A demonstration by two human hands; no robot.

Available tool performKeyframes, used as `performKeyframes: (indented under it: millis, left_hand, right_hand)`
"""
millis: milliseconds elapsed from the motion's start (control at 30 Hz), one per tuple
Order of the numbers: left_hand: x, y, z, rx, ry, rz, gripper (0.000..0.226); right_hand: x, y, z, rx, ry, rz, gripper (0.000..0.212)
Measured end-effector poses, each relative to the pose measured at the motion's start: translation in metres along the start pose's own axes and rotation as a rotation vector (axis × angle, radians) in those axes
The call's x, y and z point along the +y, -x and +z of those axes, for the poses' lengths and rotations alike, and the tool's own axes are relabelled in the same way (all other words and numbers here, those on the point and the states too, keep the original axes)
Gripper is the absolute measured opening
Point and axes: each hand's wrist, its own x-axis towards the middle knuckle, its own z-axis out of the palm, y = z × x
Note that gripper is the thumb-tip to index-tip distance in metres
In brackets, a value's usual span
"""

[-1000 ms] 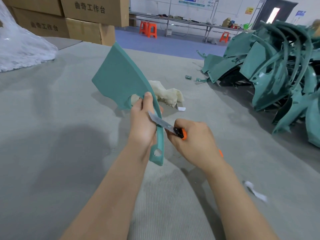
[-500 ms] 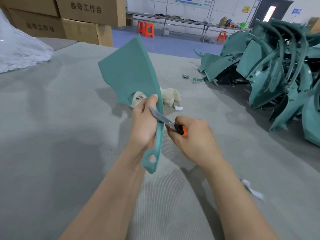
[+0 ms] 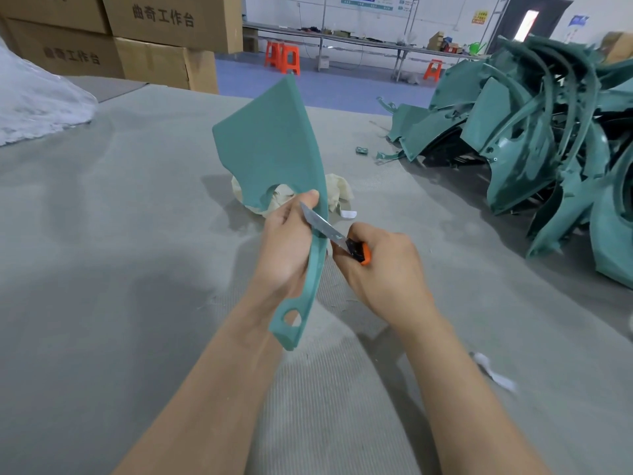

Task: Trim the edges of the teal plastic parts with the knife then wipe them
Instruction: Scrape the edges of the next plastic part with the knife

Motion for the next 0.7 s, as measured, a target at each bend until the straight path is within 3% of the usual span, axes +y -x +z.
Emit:
performKeyframes:
  millis: [133,400,700]
  left_hand:
    - [0.0013,0.001,0.0002,-0.019,0.009,-0.005,0.072]
    - [-0.0043,0.0023,0.0021,-0.064,-0.194,0.024,0.045]
    - [-0.0003,0.0028,-0.0003,-0.134,-0.232,-0.032,0.046]
  right_hand:
    - [-0.0007,-0.0003,0.0001,0.008,0.013,0.001,0.044]
    - [0.0054,-0.0047,-0.0064,0.057,-0.008,0.078,0.042]
    - [0.0075,-0.0049,-0.0098,0.078,-0.003,0.084,0.043]
